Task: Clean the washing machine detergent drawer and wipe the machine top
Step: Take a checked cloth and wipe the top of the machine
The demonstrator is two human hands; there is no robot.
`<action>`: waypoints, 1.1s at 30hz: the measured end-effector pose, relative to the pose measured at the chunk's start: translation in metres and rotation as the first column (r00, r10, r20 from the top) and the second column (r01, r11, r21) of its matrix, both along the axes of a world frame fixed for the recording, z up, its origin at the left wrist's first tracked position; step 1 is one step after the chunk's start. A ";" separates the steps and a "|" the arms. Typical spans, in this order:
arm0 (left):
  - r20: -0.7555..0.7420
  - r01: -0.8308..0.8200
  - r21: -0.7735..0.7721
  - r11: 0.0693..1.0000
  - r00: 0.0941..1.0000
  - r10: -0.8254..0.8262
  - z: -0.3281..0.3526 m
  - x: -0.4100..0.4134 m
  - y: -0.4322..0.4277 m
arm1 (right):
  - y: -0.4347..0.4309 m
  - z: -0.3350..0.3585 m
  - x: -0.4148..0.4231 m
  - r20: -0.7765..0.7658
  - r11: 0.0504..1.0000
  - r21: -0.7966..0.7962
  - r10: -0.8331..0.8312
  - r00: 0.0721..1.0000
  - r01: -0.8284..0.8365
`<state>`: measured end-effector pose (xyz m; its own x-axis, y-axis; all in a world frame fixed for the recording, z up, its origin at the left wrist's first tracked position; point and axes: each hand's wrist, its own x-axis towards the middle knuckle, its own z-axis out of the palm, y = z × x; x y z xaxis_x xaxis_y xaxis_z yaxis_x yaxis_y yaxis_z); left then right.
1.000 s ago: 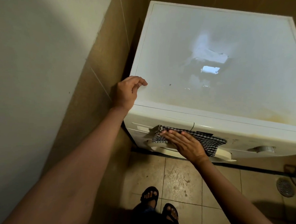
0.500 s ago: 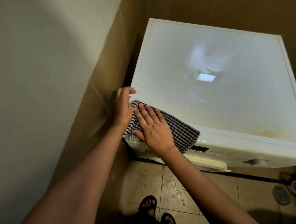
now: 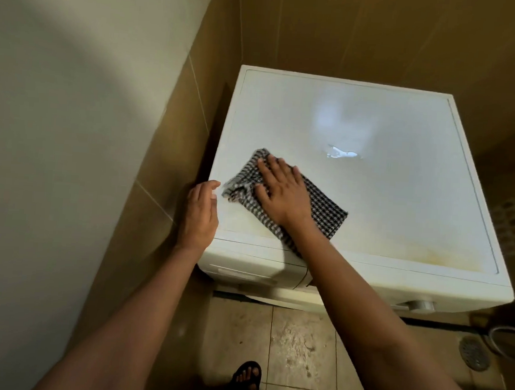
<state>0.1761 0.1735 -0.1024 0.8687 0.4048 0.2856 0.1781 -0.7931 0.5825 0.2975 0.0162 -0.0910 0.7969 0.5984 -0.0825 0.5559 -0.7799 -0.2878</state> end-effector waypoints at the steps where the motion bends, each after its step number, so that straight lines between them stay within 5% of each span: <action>1: -0.008 0.005 0.010 1.000 1.000 -0.005 0.000 0.001 0.000 | -0.007 -0.001 0.009 -0.002 0.999 0.009 -0.053 0.999 0.053; 7: 0.000 -0.011 0.008 1.000 1.000 0.011 0.006 0.001 -0.002 | -0.091 0.000 0.047 0.036 0.943 0.001 -0.332 0.942 0.332; 13: -0.008 -0.037 -0.010 0.999 0.999 0.037 0.011 0.004 -0.009 | -0.126 -0.003 -0.017 0.097 0.813 0.023 -0.582 0.808 0.582; 20: -0.039 0.029 -0.041 0.999 0.999 -0.030 0.007 0.003 -0.006 | -0.004 -0.008 -0.104 0.044 0.945 0.017 -0.328 0.944 0.328; 26: -0.090 -0.035 -0.153 0.988 0.996 0.021 0.010 0.003 -0.004 | 0.056 0.000 -0.062 -0.026 0.999 0.008 -0.046 0.999 0.046; 33: -0.163 -0.012 -0.066 0.998 0.987 0.001 -0.001 0.006 -0.001 | 0.045 0.005 0.053 -0.038 0.985 0.049 -0.165 0.986 0.167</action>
<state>0.1821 0.1724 -0.1034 0.8987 0.4237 0.1133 0.2795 -0.7524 0.5965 0.3500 0.0612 -0.0858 0.8828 0.4624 -0.0830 0.4095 -0.8441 -0.3462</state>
